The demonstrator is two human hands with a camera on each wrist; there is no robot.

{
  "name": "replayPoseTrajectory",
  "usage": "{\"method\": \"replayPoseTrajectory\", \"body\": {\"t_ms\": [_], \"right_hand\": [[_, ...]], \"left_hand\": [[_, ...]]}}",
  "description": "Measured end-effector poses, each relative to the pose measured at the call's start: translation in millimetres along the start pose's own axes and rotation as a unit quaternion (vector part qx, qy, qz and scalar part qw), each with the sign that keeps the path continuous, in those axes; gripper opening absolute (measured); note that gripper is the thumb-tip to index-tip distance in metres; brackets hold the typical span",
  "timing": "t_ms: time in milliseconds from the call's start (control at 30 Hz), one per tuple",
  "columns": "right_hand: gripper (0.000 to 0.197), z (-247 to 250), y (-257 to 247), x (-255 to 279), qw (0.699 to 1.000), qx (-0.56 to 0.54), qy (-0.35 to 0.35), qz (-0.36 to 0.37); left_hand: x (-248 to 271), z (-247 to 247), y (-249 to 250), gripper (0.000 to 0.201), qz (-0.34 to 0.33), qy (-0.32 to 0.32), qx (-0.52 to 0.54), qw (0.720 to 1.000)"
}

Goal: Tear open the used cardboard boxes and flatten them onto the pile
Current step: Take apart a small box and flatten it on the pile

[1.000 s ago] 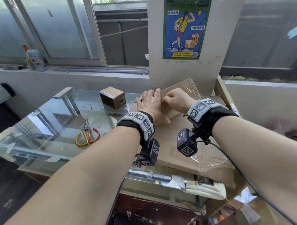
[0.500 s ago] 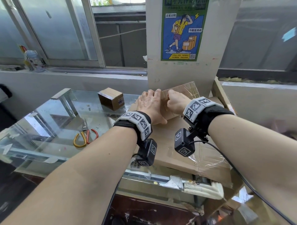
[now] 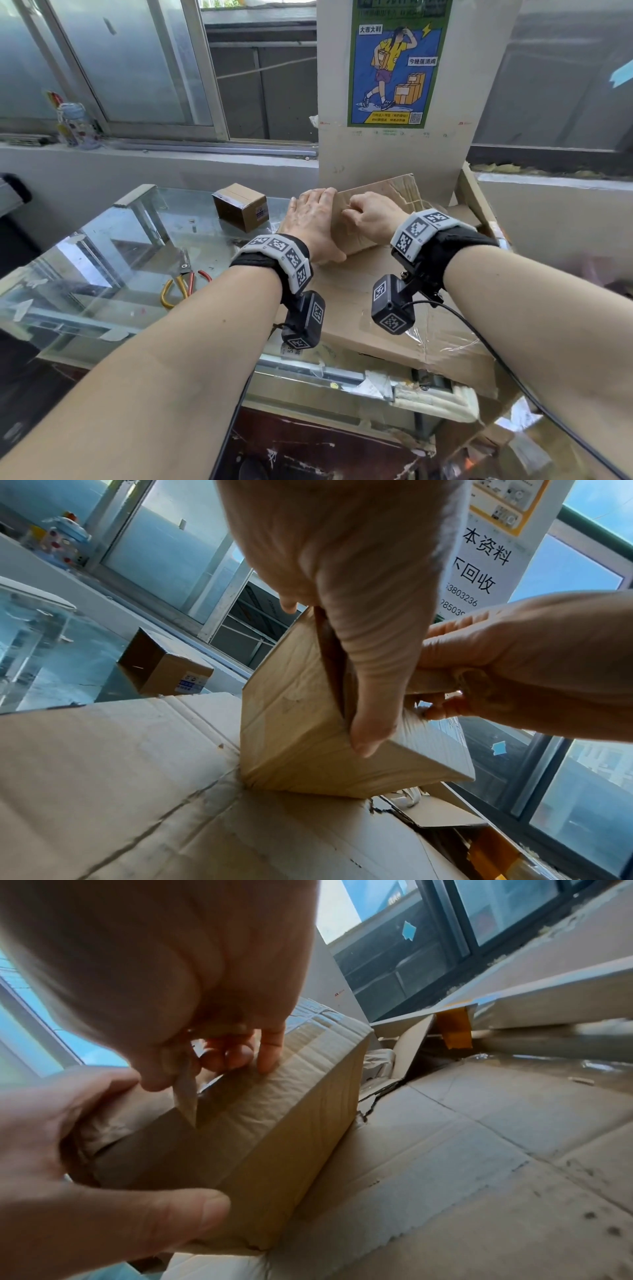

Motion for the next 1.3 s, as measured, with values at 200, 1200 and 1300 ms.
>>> {"method": "replayPoseTrajectory", "body": {"t_ms": [200,1200,1300], "right_hand": [[0.031,-3.8,3.1,-3.6,0.997,-0.071,-0.011,-0.002],[0.024,-20.4,17.2,3.4,0.940,-0.324,-0.098,-0.035],[0.025,-19.2,15.9,4.0,0.944,-0.316,-0.095,-0.027]], "left_hand": [[-1.4,3.6,-5.7,0.112,0.015,0.004,-0.005,1.000],[-4.1,1.8,-15.2,0.115,0.025,-0.032,-0.084,0.996],[-5.8,-2.0,-8.5,0.126,0.016,-0.037,-0.127,0.991]]}}
Point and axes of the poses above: each hand's wrist, its own x-axis away from the middle knuckle, its own z-axis out of the back of the hand, y = z × x, the point moved 9 cm from there along -x, towards the middle knuckle, and after that the axes turned 15 degrees about x, right-handed, at the moved point
